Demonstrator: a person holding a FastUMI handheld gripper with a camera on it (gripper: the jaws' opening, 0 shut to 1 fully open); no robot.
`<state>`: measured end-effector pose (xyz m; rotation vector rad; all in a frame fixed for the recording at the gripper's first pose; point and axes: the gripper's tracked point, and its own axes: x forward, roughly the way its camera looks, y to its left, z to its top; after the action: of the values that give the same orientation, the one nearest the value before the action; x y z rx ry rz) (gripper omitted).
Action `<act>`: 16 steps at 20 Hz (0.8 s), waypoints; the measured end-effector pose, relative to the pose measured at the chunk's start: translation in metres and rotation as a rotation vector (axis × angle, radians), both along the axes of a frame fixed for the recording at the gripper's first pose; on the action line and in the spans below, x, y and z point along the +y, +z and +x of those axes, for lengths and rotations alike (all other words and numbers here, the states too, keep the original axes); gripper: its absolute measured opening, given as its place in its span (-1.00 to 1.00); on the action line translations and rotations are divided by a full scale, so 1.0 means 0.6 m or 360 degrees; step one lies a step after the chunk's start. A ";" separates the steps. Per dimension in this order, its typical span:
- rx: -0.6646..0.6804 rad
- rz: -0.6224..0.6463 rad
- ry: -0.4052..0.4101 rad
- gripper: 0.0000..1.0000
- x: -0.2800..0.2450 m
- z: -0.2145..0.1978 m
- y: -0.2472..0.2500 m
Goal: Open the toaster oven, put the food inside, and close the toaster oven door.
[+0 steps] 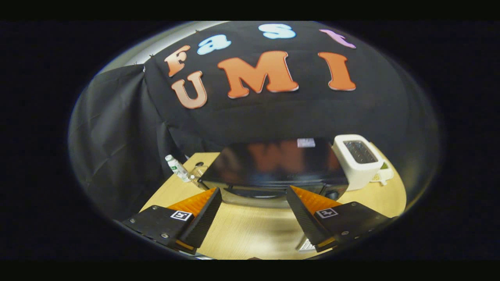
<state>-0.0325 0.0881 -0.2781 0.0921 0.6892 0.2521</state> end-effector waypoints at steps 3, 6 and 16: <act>-0.0322 -0.0049 -0.0012 0.98 -0.032 0.034 0.125; -0.0615 -0.0098 -0.0111 0.97 -0.071 0.066 0.235; -0.1222 -0.0306 -0.0305 0.96 -0.148 0.089 0.451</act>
<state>0.0207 -0.0010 -0.0074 -0.1210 -0.0633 0.0234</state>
